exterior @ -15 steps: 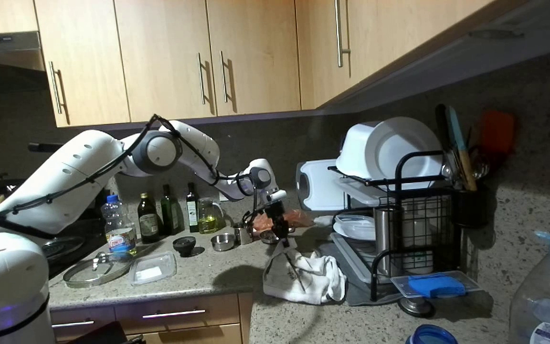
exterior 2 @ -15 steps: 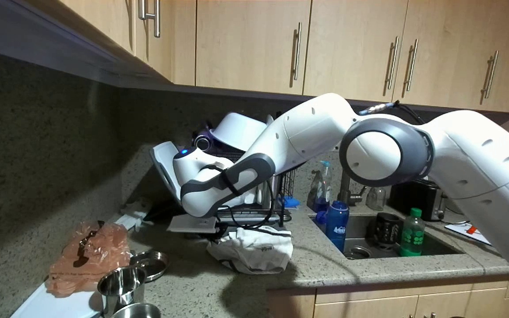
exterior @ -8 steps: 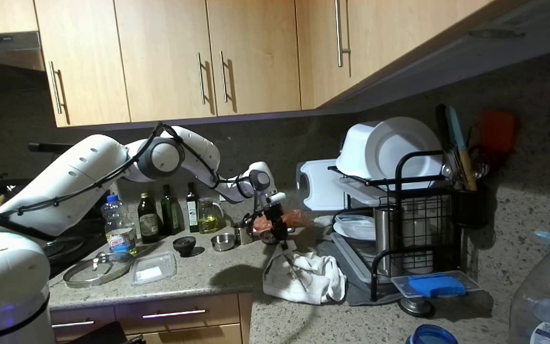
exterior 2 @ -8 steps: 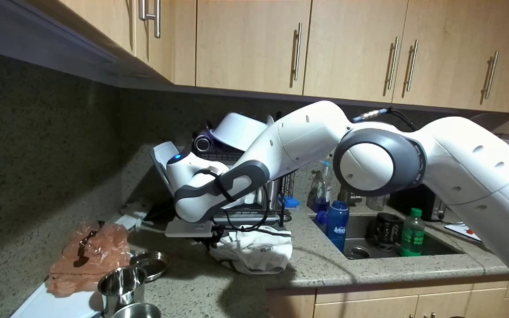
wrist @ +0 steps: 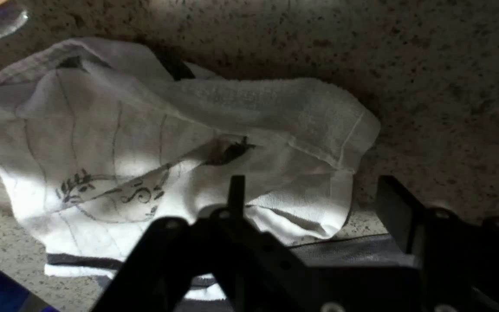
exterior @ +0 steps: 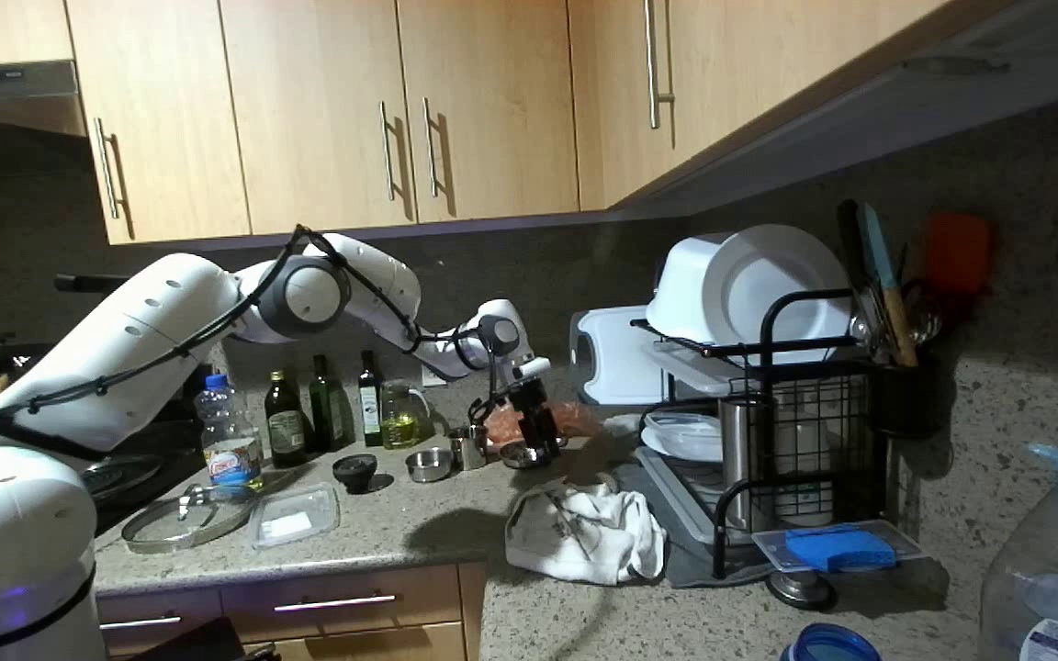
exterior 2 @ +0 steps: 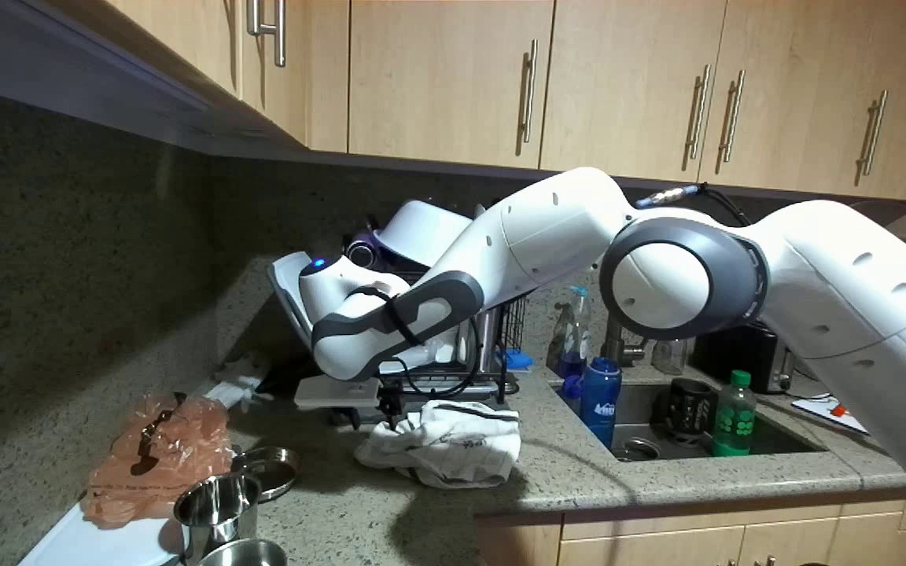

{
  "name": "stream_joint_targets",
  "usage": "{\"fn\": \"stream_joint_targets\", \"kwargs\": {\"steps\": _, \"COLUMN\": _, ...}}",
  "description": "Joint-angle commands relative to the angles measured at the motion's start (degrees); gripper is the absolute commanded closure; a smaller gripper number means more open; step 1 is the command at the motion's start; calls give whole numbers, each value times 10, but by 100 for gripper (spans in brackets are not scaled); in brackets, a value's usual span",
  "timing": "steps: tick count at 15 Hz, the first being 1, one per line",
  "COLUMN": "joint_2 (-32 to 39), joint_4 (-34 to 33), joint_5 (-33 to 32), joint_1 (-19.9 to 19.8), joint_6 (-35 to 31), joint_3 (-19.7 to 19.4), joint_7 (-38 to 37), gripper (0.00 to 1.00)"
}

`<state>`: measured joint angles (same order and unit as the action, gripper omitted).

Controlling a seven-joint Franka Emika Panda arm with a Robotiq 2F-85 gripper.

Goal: Fold the towel

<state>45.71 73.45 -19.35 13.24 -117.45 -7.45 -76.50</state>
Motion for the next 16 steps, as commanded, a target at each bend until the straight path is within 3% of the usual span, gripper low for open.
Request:
{"fn": "stream_joint_targets", "kwargs": {"steps": 1, "joint_2": -63, "joint_4": 68, "joint_5": 3, "joint_1": 1, "joint_6": -7, "joint_3": -1, "joint_7": 9, "gripper": 0}}
{"fn": "stream_joint_targets", "kwargs": {"steps": 10, "joint_2": -131, "joint_4": 198, "joint_5": 23, "joint_1": -38, "joint_6": -3, "joint_3": 0, "joint_7": 6, "gripper": 0}}
{"fn": "stream_joint_targets", "kwargs": {"steps": 16, "joint_2": -115, "joint_4": 206, "joint_5": 56, "joint_1": -72, "joint_6": -59, "joint_3": 1, "joint_7": 6, "gripper": 0}}
